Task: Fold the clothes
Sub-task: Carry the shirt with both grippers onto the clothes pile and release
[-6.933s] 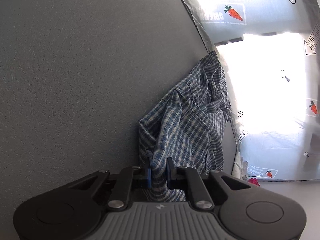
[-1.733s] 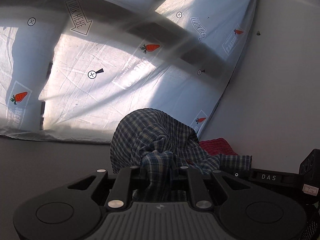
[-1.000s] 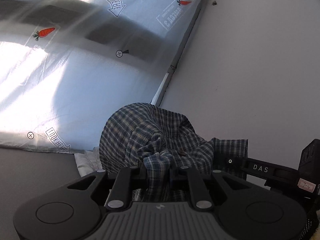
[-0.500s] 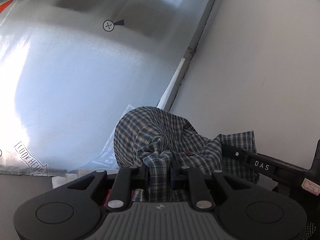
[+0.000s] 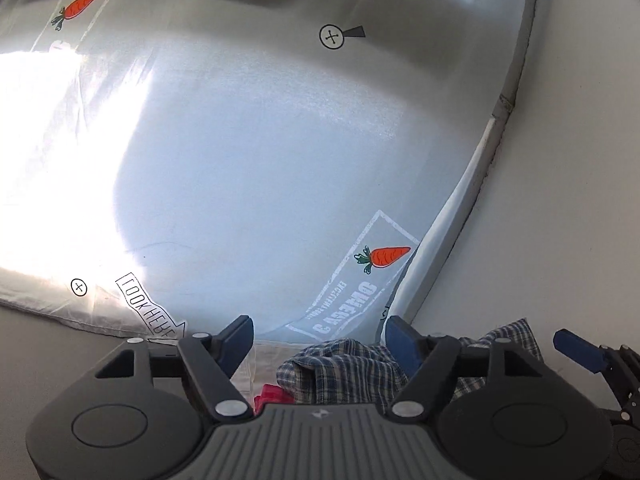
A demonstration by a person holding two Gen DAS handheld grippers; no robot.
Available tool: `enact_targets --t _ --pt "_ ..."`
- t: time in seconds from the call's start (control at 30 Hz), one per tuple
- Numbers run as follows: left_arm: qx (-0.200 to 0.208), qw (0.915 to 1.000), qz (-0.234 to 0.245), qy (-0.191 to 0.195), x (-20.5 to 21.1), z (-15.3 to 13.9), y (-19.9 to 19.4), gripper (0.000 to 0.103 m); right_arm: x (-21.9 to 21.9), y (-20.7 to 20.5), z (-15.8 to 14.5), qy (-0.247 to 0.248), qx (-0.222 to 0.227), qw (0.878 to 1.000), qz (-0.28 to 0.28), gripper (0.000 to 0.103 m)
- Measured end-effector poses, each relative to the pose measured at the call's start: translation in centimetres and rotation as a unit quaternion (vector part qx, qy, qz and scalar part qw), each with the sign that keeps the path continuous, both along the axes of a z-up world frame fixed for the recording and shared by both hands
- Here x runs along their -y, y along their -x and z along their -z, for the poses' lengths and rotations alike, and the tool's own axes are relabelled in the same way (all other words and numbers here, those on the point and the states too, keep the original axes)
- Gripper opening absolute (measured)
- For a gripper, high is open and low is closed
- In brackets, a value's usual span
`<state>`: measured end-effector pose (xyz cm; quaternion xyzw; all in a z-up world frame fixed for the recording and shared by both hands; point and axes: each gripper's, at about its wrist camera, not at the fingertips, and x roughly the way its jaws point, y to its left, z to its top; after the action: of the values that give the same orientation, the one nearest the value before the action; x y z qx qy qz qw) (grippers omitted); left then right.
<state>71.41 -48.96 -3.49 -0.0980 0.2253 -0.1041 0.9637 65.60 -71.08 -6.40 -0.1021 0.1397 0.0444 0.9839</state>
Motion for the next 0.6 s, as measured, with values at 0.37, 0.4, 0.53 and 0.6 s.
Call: enact_targets --t 0.37,0.4,0.53,0.6 --pt "-0.133 0.9839 -0.087 -0.081 0.7 8.8 -5.2 0.077 3.3 -5.6 9.6 -0.096 -0.100 0.990 0.001 0.103" --pt "-0.145 0.9820 -0.092 -0.079 0.3 9.4 -5.5 0.077 3.6 -5.5 9.9 -0.107 -0.098 0.989 0.001 0.103" --pt "-0.177 0.9794 -0.094 -0.028 -2.2 10.2 -5.3 0.076 3.3 -5.4 9.6 -0.100 -0.099 0.990 0.004 0.103" --pt "-0.161 0.9833 -0.079 -0.035 -2.9 9.2 -3.6 0.076 2.7 -5.4 9.0 -0.082 -0.098 0.992 0.007 0.103"
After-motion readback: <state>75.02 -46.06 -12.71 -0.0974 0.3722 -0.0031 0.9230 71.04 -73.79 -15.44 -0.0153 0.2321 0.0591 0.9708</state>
